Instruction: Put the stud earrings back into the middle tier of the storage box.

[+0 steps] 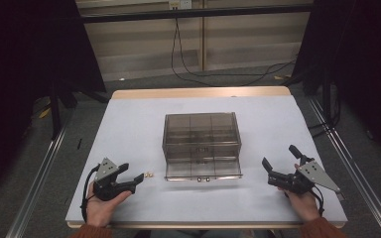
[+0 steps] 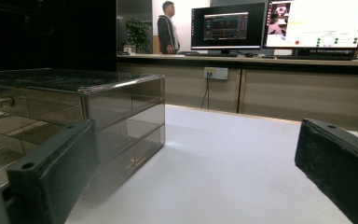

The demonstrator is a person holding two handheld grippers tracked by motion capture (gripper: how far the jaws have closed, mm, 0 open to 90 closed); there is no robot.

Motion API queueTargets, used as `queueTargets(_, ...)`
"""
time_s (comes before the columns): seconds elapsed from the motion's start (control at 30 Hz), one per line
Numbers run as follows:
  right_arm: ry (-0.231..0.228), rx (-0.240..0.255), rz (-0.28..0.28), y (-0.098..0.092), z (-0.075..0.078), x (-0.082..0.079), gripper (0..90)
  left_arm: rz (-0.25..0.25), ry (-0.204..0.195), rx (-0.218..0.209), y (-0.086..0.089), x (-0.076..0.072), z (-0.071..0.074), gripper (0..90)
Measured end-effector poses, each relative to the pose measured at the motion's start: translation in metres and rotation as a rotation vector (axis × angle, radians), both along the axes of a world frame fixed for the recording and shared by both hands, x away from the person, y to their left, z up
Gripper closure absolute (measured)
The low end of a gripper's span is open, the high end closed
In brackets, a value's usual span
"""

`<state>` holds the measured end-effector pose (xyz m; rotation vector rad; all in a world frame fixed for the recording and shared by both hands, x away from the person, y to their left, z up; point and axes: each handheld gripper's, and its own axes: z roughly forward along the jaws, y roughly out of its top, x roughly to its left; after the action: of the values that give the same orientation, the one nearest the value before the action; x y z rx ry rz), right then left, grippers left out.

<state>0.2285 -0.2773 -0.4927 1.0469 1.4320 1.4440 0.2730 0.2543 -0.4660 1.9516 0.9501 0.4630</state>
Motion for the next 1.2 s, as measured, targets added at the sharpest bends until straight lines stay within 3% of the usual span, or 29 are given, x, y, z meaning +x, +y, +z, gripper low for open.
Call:
queueTargets(0.13,-0.002,-0.002,-0.001,0.000,0.000,0.000,0.0,-0.007,0.007,0.008,0.000,0.000,0.000,29.2)
queueTargets(0.2,-0.001,-0.004,0.000,0.000,0.000,0.000,0.0,-0.034,0.017,0.011,-0.001,0.000,0.000,30.9)
queueTargets(0.33,-0.002,-0.002,-0.001,0.000,0.000,0.000,0.0,-0.048,-0.001,0.043,-0.006,-0.001,0.003,36.4)
queueTargets(0.4,0.000,0.002,0.001,0.000,0.000,0.000,0.0,-0.056,0.038,0.079,-0.008,0.006,0.005,41.6)
queueTargets(0.53,0.001,0.002,0.001,0.000,0.000,0.000,0.0,-0.065,0.059,0.108,-0.011,0.012,0.016,47.8)
queueTargets(0.6,0.001,0.001,0.000,0.000,0.000,0.000,0.0,-0.056,0.106,0.146,-0.014,0.015,0.020,52.1)
queueTargets(0.67,0.001,0.001,0.001,0.000,0.000,0.000,0.0,-0.079,0.132,0.147,-0.015,0.018,0.021,54.5)
queueTargets(0.73,0.001,0.000,-0.001,0.000,0.000,0.000,0.0,-0.112,0.142,0.179,-0.017,0.020,0.025,57.0)
queueTargets(0.83,0.001,0.002,0.001,0.000,0.000,0.000,0.0,-0.149,0.172,0.177,-0.020,0.023,0.029,60.1)
queueTargets(0.87,0.001,0.001,0.001,0.000,0.000,0.000,0.0,-0.166,0.163,0.206,-0.023,0.026,0.033,60.9)
queueTargets(0.9,0.001,0.001,0.001,0.000,0.000,0.000,0.0,-0.166,0.163,0.206,-0.023,0.026,0.033,60.4)
queueTargets(0.93,0.001,0.001,0.001,0.000,0.000,0.000,0.0,-0.201,0.181,0.237,-0.028,0.029,0.035,59.1)
queueTargets(0.97,0.001,0.001,0.001,0.000,0.000,0.000,0.0,-0.201,0.181,0.237,-0.028,0.029,0.035,59.3)
queueTargets(1.0,0.001,0.001,0.001,0.000,0.000,0.000,0.0,-0.227,0.202,0.283,-0.033,0.033,0.037,60.0)
queueTargets(1.2,0.001,0.002,0.001,0.000,0.000,0.000,0.0,-0.259,0.212,0.354,-0.042,0.042,0.041,70.3)
